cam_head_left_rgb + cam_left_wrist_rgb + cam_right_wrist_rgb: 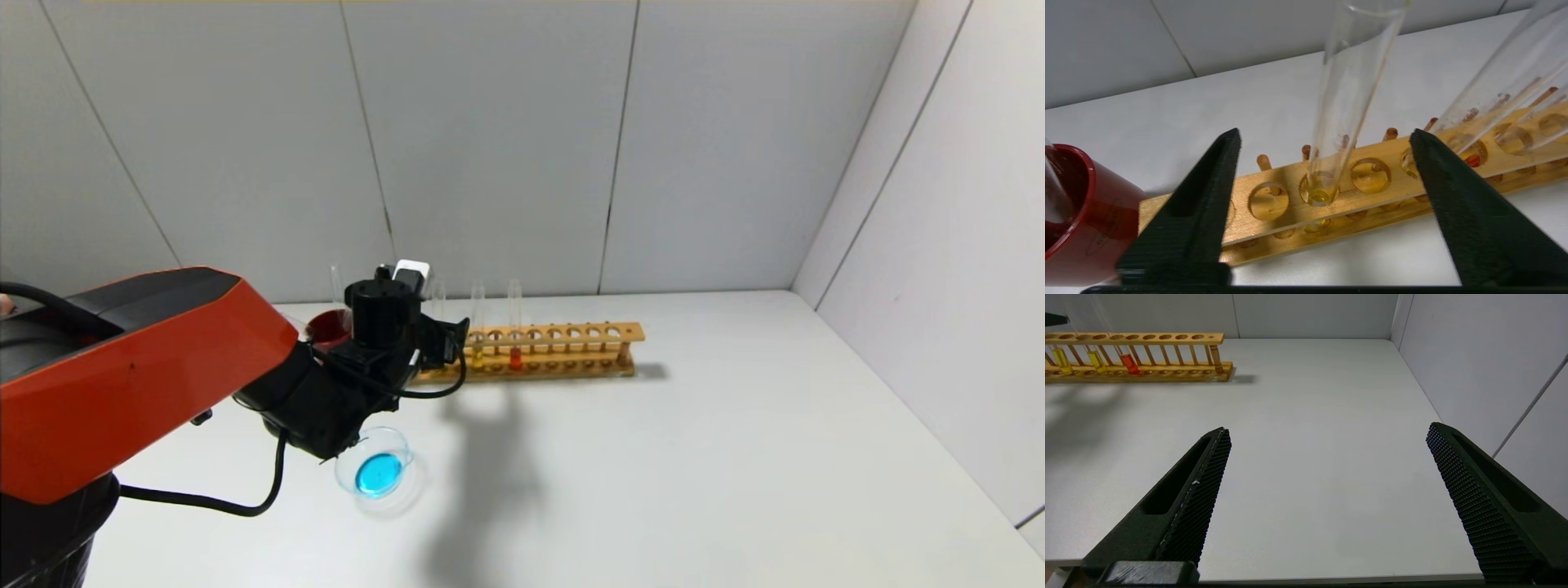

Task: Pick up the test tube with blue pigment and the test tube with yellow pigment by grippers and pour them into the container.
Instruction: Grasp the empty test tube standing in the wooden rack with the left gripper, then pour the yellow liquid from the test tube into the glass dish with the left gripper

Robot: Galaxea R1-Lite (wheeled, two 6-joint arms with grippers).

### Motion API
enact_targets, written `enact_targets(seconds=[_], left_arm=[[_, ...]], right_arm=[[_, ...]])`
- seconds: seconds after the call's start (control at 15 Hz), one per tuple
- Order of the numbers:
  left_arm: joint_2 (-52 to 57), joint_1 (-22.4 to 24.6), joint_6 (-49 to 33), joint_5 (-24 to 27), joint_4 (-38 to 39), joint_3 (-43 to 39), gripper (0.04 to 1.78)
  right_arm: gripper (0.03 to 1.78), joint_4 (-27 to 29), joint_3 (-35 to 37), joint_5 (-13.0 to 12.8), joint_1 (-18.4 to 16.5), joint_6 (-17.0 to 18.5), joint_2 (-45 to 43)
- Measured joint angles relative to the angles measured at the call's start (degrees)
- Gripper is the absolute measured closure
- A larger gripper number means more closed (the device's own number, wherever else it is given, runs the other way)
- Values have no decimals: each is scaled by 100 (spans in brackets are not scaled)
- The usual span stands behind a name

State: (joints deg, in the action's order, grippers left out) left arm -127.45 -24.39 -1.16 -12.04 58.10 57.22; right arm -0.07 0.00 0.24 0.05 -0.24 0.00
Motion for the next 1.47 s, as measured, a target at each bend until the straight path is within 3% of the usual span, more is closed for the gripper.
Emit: enact_targets(seconds=[0.27,0.4,0.47,1.0,1.47], left_arm=[[-68,-63,1,4,17,24,119],[-91,-74,0,-5,24,27,145],[-96,-66,1,-20,39,29,150],[-5,-38,0,-46,16,7,151],[986,152,589,-123,-352,124,151]], right_arm=[[6,0,0,0,2,0,0],[6,0,0,0,2,0,0],[6,0,0,0,5,0,0],[6,0,0,-2,0,0,0],[6,2,0,-2,5,0,0]])
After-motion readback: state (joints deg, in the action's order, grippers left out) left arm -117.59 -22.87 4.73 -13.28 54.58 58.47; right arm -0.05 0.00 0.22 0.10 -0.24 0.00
